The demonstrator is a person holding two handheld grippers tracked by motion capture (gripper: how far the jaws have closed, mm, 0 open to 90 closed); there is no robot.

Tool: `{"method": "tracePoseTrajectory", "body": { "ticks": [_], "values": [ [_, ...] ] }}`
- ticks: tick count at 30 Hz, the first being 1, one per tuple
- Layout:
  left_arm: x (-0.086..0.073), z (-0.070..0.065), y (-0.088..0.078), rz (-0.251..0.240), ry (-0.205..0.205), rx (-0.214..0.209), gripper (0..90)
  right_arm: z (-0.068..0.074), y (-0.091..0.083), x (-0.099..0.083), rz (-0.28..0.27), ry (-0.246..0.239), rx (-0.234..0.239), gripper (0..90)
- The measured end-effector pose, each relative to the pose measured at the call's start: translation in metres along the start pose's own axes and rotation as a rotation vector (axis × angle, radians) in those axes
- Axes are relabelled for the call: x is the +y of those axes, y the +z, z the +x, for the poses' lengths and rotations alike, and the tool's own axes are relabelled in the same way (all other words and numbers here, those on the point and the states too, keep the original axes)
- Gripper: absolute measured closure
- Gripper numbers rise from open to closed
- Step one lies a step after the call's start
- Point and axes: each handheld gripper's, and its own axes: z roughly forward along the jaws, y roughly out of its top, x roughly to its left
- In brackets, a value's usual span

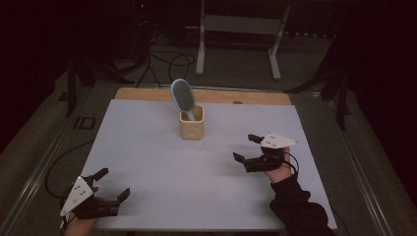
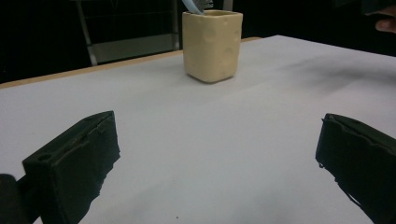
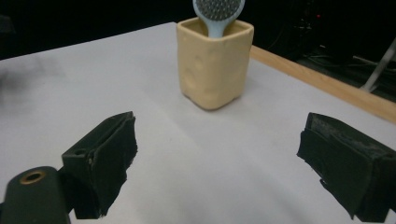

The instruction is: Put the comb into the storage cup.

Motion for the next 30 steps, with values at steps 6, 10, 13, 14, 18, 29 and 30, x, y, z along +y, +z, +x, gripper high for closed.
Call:
{"method": "tracePoseTrajectory", "body": {
  "ticks": [6, 10, 13, 14, 18, 29, 30],
  "values": [
    [0.000, 0.000, 0.000, 0.001, 0.000, -0.001, 0.0, 0.004, -0.012, -0.022, 0.011, 0.023, -0.015, 10.4],
    [0.000, 0.000, 0.000, 0.001, 0.002, 0.000, 0.0, 0.007, -0.016, -0.036, 0.029, 0.033, -0.026, 10.4],
    [0.000, 0.000, 0.001, 0.002, -0.001, -0.001, 0.0, 0.007, -0.018, -0.042, 0.043, 0.025, -0.027, 10.5],
    [0.000, 0.000, 0.001, 0.003, -0.001, -0.001, 0.0, 0.007, -0.019, -0.044, 0.044, 0.030, -0.024, 10.4],
    [0.000, 0.000, 0.000, 0.001, -0.002, 0.000, 0.0, 0.008, -0.025, -0.050, 0.042, 0.025, -0.036, 10.4],
    [0.000, 0.000, 0.000, 0.001, 0.001, -0.003, 0.0, 0.014, -0.042, -0.069, 0.079, 0.043, -0.073, 10.4],
    [0.000, 0.000, 0.000, 0.002, 0.000, -0.003, 0.0, 0.015, -0.044, -0.070, 0.083, 0.046, -0.076, 10.5]
  ]
}}
